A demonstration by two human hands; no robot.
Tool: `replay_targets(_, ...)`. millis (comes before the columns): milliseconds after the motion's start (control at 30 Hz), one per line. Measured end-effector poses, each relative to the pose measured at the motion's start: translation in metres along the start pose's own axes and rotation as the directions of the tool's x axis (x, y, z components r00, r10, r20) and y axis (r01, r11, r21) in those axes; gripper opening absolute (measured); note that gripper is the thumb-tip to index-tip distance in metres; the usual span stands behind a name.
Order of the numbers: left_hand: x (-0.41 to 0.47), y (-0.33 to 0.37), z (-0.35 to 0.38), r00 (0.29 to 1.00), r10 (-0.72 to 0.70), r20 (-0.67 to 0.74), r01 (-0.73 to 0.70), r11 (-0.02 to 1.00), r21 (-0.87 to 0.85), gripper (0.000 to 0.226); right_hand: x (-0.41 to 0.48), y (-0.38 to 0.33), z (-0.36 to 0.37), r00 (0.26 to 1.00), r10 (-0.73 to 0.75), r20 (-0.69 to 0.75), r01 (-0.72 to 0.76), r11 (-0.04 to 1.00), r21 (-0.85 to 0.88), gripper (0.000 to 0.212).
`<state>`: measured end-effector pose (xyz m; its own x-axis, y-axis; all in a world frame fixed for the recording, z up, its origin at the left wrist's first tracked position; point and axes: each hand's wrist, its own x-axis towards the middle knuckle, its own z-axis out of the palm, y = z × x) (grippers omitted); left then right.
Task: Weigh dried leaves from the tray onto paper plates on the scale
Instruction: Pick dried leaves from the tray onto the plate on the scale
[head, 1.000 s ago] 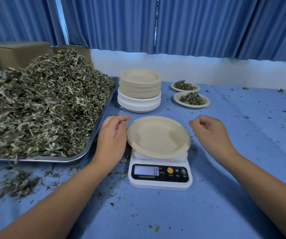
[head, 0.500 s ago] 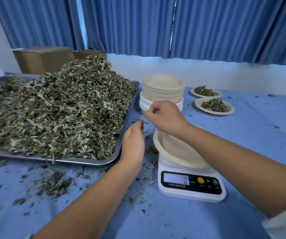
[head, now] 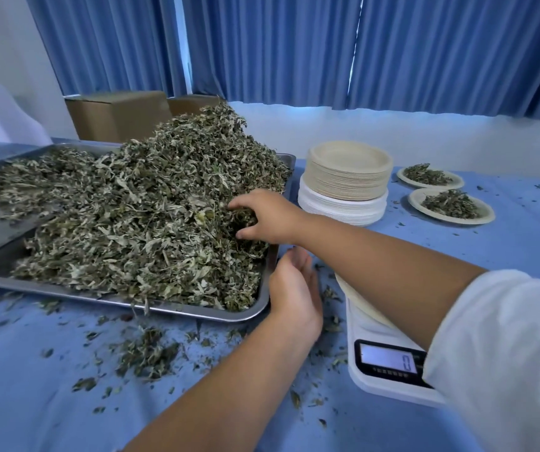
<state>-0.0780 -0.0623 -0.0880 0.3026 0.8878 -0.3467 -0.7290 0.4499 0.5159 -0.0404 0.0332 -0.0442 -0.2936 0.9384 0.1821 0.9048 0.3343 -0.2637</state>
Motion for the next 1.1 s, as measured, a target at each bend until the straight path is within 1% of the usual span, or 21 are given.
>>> replay_targets(100,0.001,0.000,0.001,0.999,-0.019,0.050,0.022,0.998,-0.058,0.042,0.002,0.001,0.008,0.999,0.012,0.034,-0.010,0.998,-0.057,0.056)
replay_targets(200,0.002,-0.001,0.000,1.000,0.008,0.007,-0.008,0.999,-0.046,0.036,0.004,0.001,0.010,0.999,0.019,0.039,-0.015,0.994,-0.110,0.056)
replay_targets(300,0.003,-0.001,-0.001,1.000,0.010,-0.003,-0.011,0.999,-0.041,0.034,0.005,0.000,0.010,0.998,0.008,0.056,0.000,0.988,-0.154,0.054)
replay_targets(433,0.005,-0.001,-0.002,1.000,0.000,-0.012,-0.001,0.998,-0.057,0.035,0.004,-0.001,0.009,0.999,0.013,0.043,-0.006,0.989,-0.151,0.054)
replay_targets(500,0.006,-0.001,-0.002,1.000,-0.007,-0.011,0.007,0.998,-0.059,0.037,0.002,-0.001,0.007,1.000,0.012,0.020,-0.010,0.993,-0.116,0.048)
replay_targets(567,0.006,-0.001,-0.002,1.000,-0.016,-0.010,0.015,0.998,-0.055,0.039,0.000,0.000,0.004,0.999,0.023,-0.030,-0.024,0.999,-0.026,0.037)
replay_targets(633,0.004,-0.001,-0.002,1.000,-0.024,-0.011,0.023,0.998,-0.062,0.042,-0.003,0.000,-0.002,0.996,0.050,-0.080,-0.043,0.995,0.086,0.031)
replay_targets(800,0.000,0.001,-0.002,0.999,-0.041,0.016,0.042,0.996,-0.080,0.044,-0.012,-0.004,-0.024,0.984,0.120,-0.131,-0.069,0.939,0.338,0.028)
replay_targets(900,-0.001,0.002,0.000,0.998,-0.048,0.041,0.052,0.994,-0.096,0.045,-0.020,-0.008,-0.036,0.978,0.154,-0.141,-0.076,0.891,0.447,0.025)
replay_targets(967,-0.001,0.003,0.002,0.997,-0.056,0.043,0.061,0.991,-0.118,0.044,-0.026,-0.010,-0.041,0.977,0.174,-0.122,-0.080,0.833,0.548,0.023)
replay_targets(1067,-0.002,0.005,0.002,0.996,-0.076,0.056,0.083,0.987,-0.139,0.045,-0.038,-0.012,-0.045,0.978,0.206,-0.037,-0.113,0.668,0.736,0.023)
replay_targets(1100,-0.003,0.006,0.003,0.994,-0.087,0.065,0.095,0.986,-0.140,0.046,-0.042,-0.013,-0.047,0.976,0.215,-0.030,-0.118,0.644,0.756,0.024)
